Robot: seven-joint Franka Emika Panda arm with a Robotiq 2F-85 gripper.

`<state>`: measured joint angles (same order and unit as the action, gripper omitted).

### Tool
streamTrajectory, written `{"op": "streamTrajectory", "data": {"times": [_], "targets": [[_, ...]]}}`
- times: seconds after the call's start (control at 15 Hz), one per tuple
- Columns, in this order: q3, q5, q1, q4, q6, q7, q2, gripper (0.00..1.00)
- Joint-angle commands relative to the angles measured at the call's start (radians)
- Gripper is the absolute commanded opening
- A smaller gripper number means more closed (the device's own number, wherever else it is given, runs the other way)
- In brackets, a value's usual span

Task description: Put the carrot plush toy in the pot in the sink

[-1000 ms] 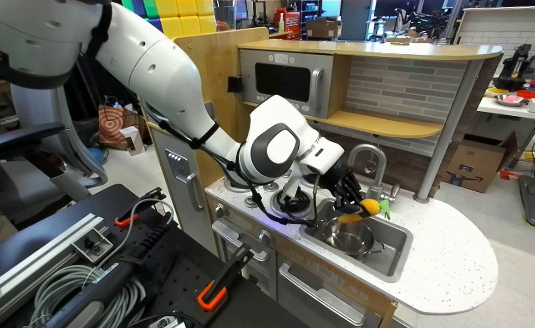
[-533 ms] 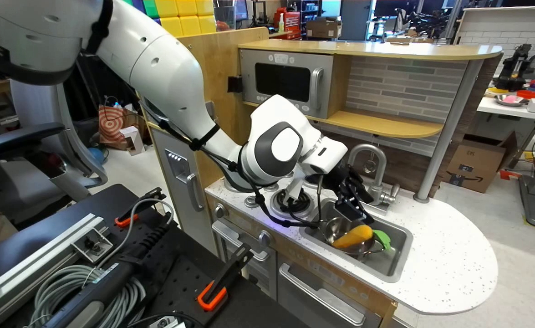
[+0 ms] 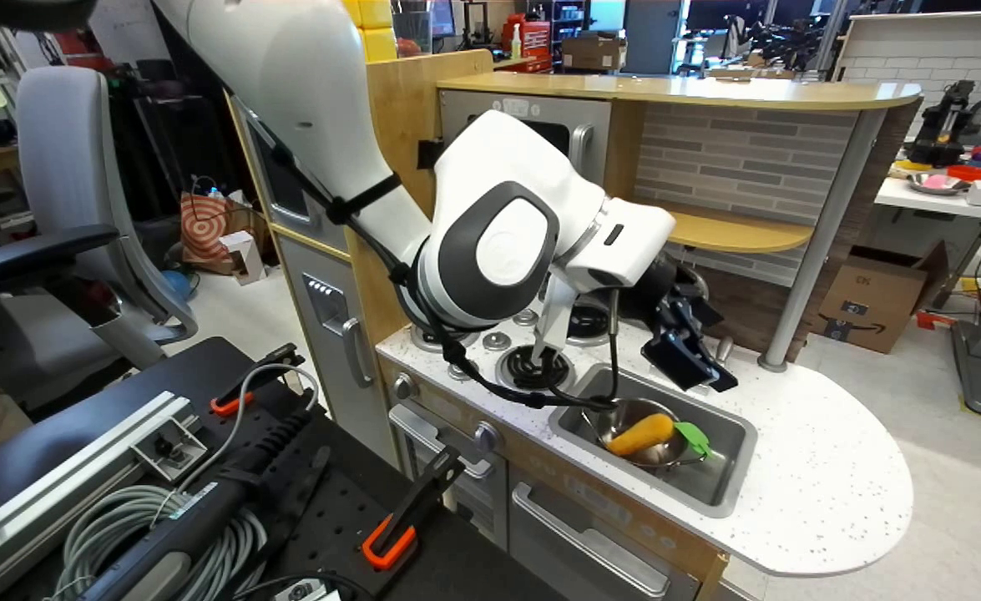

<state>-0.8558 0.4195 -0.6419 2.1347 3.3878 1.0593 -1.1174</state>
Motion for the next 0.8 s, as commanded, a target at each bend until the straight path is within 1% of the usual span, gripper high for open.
{"op": "streamTrajectory", "data": {"times": [0.0, 0.07, 0.13, 0.2, 0.47, 0.53, 0.6, 0.67, 0.73], "targets": [[0.036, -0.126, 0.068, 0.166, 0.107, -0.078, 0.243, 1.0], [0.046, -0.185, 0.096, 0.191, 0.132, -0.074, 0.289, 1.0], [0.012, -0.236, 0.077, 0.188, 0.076, -0.071, 0.335, 1.0], [0.015, -0.286, 0.096, 0.211, 0.08, -0.071, 0.381, 1.0], [-0.008, -0.421, 0.126, 0.304, 0.077, -0.111, 0.577, 1.0], [0.05, -0.208, 0.134, 0.221, 0.077, -0.206, 0.448, 1.0], [0.056, -0.187, 0.142, 0.235, 0.072, -0.241, 0.483, 1.0], [0.069, -0.145, 0.15, 0.234, 0.069, -0.288, 0.49, 1.0], [0.08, -0.12, 0.153, 0.229, 0.069, -0.308, 0.484, 1.0]]}}
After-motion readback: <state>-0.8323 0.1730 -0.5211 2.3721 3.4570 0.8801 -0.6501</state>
